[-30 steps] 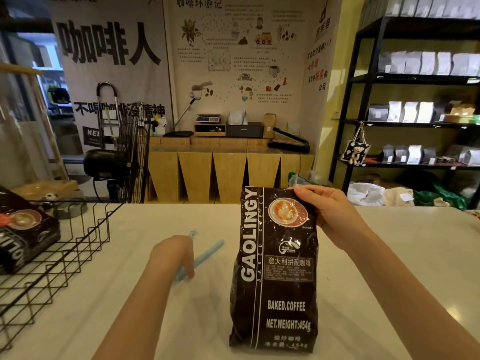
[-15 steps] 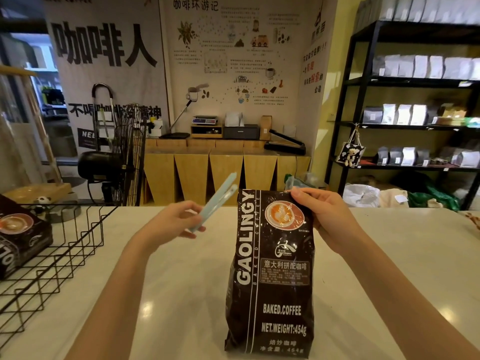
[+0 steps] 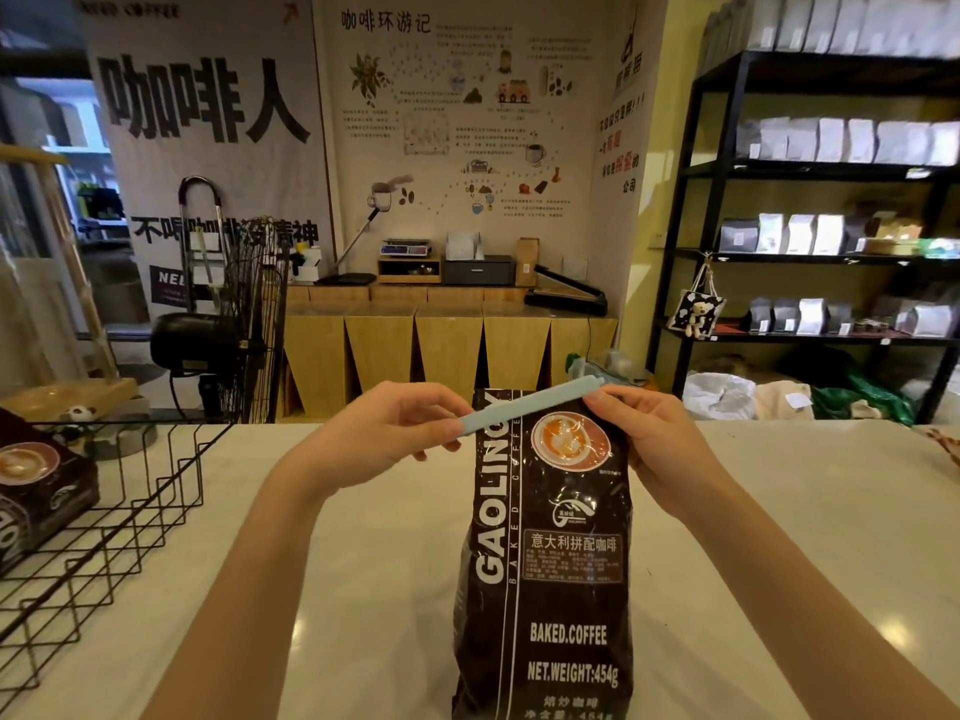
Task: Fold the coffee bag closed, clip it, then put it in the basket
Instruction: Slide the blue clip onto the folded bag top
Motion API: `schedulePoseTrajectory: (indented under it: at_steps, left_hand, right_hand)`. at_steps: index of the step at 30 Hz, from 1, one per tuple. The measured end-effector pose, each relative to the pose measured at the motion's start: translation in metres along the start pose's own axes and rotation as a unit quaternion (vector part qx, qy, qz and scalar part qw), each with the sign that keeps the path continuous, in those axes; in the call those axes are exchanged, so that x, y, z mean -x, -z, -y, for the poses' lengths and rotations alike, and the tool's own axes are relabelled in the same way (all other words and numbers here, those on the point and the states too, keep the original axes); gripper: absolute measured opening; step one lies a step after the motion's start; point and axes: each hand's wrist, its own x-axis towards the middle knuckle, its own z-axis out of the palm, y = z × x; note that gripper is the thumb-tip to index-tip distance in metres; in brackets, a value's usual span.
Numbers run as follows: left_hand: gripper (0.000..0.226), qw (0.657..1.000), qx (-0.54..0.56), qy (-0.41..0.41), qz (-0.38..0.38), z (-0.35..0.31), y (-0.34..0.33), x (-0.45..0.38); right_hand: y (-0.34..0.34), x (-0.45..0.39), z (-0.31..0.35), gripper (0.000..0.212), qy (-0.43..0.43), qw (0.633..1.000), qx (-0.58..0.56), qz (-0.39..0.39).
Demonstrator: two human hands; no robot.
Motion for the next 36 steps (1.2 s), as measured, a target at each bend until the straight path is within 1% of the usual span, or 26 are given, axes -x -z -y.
schedulePoseTrajectory:
  at_steps: [3,6,10,12,15,18,20,23,25,28,32,36]
  left_hand:
    - [0.016,1.0,0.021,-0.01,-0.019,0.0,-0.001,-0.001]
    - [0.025,0.996,0.083,-0.014,-0.034,-0.001,0.0,-0.001]
    - [0.034,0.991,0.125,-0.017,-0.054,-0.004,-0.007,-0.004]
    - [0.034,0.989,0.139,-0.017,-0.046,-0.005,-0.013,-0.006]
    - [0.031,0.985,0.164,-0.013,-0.056,-0.006,-0.021,-0.009]
    - [0.027,0.974,0.217,0.002,-0.06,-0.004,-0.027,-0.011]
    - [0.026,0.968,0.241,0.012,-0.065,-0.002,-0.031,-0.013]
    - [0.025,0.957,0.28,0.024,-0.078,-0.001,-0.034,-0.014]
    - [0.033,0.946,0.309,0.027,-0.089,-0.001,-0.033,-0.014]
    - [0.04,0.935,0.339,0.029,-0.096,0.001,-0.032,-0.014]
    - [0.038,0.934,0.342,0.038,-0.093,-0.001,-0.04,-0.015]
    - [0.03,0.938,0.334,0.053,-0.079,-0.001,-0.045,-0.016]
  right_hand:
    - [0.0,0.001,0.001,0.013,-0.001,1.0,0.0,-0.006]
    - [-0.004,0.001,0.0,0.013,0.001,1.0,0.002,-0.016]
    - [-0.006,0.002,0.001,0.014,0.003,1.0,-0.003,-0.007]
    - [-0.005,0.003,0.002,0.015,0.007,1.0,-0.007,0.004]
    - [-0.004,0.003,0.002,0.018,0.005,1.0,-0.015,0.006]
    - [-0.004,0.003,0.0,0.028,0.003,1.0,-0.019,0.002]
    - [-0.004,0.002,0.0,0.031,-0.003,1.0,-0.021,-0.001]
    - [-0.003,0.002,0.0,0.027,-0.017,0.999,-0.031,-0.006]
    - [-0.003,0.001,-0.001,0.019,-0.028,0.999,-0.037,-0.02]
    - [-0.004,-0.001,-0.003,0.015,-0.039,0.997,-0.042,-0.049]
    - [-0.006,-0.001,-0.005,0.015,-0.032,0.996,-0.054,-0.06]
    - [-0.007,-0.001,-0.008,0.016,-0.03,0.996,-0.048,-0.07]
